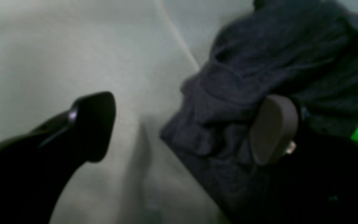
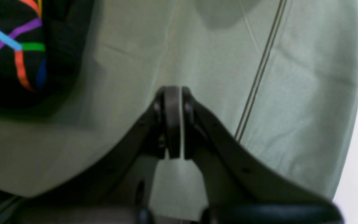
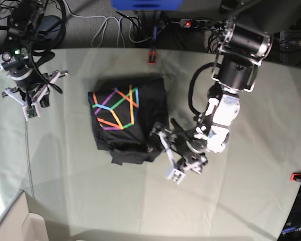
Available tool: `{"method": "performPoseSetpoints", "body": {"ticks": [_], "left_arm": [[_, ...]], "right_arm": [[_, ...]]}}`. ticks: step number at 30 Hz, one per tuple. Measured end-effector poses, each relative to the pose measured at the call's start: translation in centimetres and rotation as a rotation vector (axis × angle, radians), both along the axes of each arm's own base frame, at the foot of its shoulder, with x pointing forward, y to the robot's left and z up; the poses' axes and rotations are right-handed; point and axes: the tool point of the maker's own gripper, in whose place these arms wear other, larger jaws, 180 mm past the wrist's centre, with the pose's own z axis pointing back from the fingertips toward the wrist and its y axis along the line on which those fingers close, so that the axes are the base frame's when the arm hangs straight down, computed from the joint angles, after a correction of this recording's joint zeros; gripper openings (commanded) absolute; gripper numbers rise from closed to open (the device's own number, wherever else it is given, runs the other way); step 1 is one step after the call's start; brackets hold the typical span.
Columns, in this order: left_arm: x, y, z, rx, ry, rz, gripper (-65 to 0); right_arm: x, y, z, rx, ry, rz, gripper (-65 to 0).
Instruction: Layout the t-shirt on the table in an organized manner, then fold the t-shirt properly
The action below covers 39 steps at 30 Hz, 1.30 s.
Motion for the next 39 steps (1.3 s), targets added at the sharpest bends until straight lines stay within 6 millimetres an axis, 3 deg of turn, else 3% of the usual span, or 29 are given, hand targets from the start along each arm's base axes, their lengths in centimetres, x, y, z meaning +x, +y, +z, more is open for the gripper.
{"method": "performPoseSetpoints", "body": {"ticks": [5,11,14,18,22,26,29,33,34,35,39], "left_arm": [[0.8,1.7,1.9,0.033,-0.011,0.023,0.0],[2.3,5.9,6.1,0.001,-0.087,0.157,0.0],[2.5,10.4,7.2,-0.008,-0.101,0.277,0.0],[1.4,17.3,7.5,0.041,-0.089,0.421,0.0],[-1.5,24.7,8.5,0.064,-0.09,0.6,0.0],[-6.3,31.1,8.2,0.135,-0.053,0.75,0.0],[-9.6,33.0,7.5,0.175,-0.004,0.8,0.0],[-14.0,33.4,5.7,0.237,0.101,0.806,0.0],[-15.0,33.4,5.3,0.255,0.125,0.801,-3.1],[-15.9,33.3,4.8,0.268,0.143,0.795,-10.7],[-18.6,32.8,4.1,0.305,0.189,0.776,-47.9]], "right_arm": [[0.0,0.0,0.0,0.0,0.0,0.0,-65.0],[0.7,0.2,0.4,0.003,-0.021,0.005,-65.0],[0.9,0.1,0.5,0.002,-0.025,0.003,-65.0],[0.6,0.0,0.4,0.0,-0.015,0.0,-65.0],[0.6,-0.1,0.4,-0.001,-0.016,-0.001,-65.0],[-0.4,-2.1,0.4,-0.01,-0.009,-0.069,-65.0],[-1.1,-2.6,0.1,0.007,-0.009,-0.117,-65.0],[-2.7,-3.9,-0.3,-0.008,0.017,-0.153,-65.0],[-3.2,-4.0,-0.5,-0.01,0.027,-0.156,-65.0],[-3.8,-4.0,-0.8,-0.012,0.043,-0.157,-65.0],[-5.7,-3.9,-1.7,-0.01,0.087,-0.156,-65.0]]}}
